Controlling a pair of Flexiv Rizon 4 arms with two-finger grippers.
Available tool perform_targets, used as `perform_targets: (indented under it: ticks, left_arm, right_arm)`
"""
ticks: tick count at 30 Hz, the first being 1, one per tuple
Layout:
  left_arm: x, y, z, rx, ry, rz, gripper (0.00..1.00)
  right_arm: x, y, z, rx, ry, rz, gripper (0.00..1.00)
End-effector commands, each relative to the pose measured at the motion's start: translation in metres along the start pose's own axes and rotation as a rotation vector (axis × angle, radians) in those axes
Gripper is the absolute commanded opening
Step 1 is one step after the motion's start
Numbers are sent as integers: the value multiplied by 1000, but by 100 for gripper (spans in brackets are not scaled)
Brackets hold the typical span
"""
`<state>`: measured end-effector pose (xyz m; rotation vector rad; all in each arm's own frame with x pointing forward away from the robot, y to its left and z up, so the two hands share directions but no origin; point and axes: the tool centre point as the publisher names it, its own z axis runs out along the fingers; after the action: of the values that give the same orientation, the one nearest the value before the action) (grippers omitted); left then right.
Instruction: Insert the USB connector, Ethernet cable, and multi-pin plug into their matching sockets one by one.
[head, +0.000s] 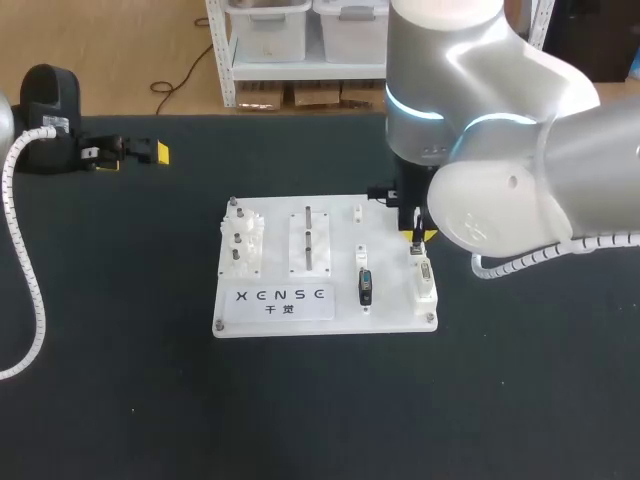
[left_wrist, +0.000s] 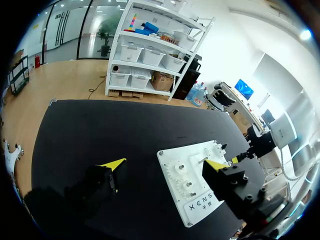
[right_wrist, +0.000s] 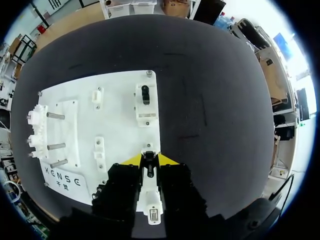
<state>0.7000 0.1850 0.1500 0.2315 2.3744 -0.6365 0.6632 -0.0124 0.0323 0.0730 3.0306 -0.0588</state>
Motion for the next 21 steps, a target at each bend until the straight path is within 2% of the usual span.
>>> perform_targets:
  ticks: [1, 21]
  left_arm:
    - [0, 0, 0, 0, 0, 0, 100]
    - [0, 0, 0, 0, 0, 0, 100]
  right_arm:
    - [3, -2, 0, -5, -5, -7, 0]
    - [5, -6, 9, 11, 32, 27, 0]
